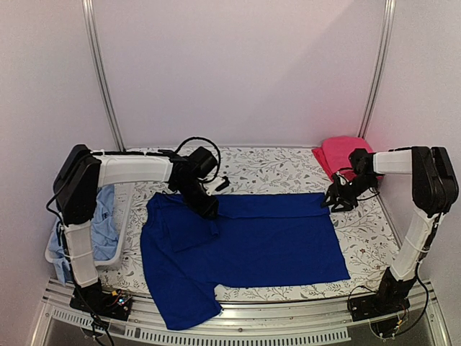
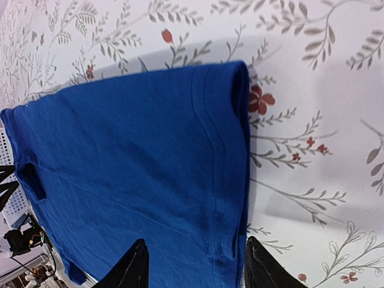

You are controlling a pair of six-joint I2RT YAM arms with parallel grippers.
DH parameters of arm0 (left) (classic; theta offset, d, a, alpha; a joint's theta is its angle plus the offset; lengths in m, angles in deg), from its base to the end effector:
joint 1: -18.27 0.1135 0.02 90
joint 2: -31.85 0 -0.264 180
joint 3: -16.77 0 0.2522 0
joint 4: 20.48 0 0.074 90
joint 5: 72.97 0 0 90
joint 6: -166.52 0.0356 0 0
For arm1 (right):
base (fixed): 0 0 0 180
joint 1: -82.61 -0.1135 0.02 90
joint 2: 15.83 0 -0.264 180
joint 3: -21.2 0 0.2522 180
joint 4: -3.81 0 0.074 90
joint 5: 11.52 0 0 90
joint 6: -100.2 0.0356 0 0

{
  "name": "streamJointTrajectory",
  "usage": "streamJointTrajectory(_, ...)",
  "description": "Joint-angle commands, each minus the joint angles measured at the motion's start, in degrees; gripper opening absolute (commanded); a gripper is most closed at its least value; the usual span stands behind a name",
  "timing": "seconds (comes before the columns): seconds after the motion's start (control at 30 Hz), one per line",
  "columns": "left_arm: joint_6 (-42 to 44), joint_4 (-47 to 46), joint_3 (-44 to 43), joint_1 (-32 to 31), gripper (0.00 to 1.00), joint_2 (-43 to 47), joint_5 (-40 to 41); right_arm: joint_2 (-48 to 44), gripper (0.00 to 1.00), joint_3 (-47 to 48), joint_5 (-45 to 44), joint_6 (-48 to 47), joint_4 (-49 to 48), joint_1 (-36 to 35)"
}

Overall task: Fold and stack the mixed laundry pile
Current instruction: Fold the flattened T-shirt at the center of the board, then adjust the flattened T-shirt at the center of the board.

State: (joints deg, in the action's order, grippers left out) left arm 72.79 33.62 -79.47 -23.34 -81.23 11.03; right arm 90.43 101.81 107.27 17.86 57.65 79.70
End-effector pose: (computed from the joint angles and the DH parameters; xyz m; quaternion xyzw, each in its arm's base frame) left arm 0.2971 -0.2688 0.1799 0.3279 0.9287 -0.1114 0.1327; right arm 0.3391 0.0344 0.1543 0.0172 0.9646 0.2547 0.0655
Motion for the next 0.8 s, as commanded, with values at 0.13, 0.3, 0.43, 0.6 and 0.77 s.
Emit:
streamJointTrajectory(0.13,-9.28,-7.47,3.79,11.59,0.37,7.77,-4.78,1.93,0.52,9.52,0.12,1.39,-4.62,1.6)
streamJointTrajectory(0.3,-13.24,-9.03,7.15,18.14,0.46,10.08,-2.45,7.57,0.52,12.02,1.75,1.29,-6.28,1.61)
streamJointTrajectory(0.43,-15.63,-7.78,8.97,21.58,0.48,9.63,0.89,10.39,0.55,12.97,2.36,0.59,-6.84,1.6)
streamJointTrajectory(0.6,-17.7,-7.19,10.68,23.34,0.53,6.55,5.7,13.13,0.56,12.46,1.09,-0.65,-6.97,1.51)
streamJointTrajectory(0.77,-20.66,-6.56,9.88,24.27,0.52,3.36,10.33,14.54,0.4,9.42,0.92,-0.5,-9.12,1.47)
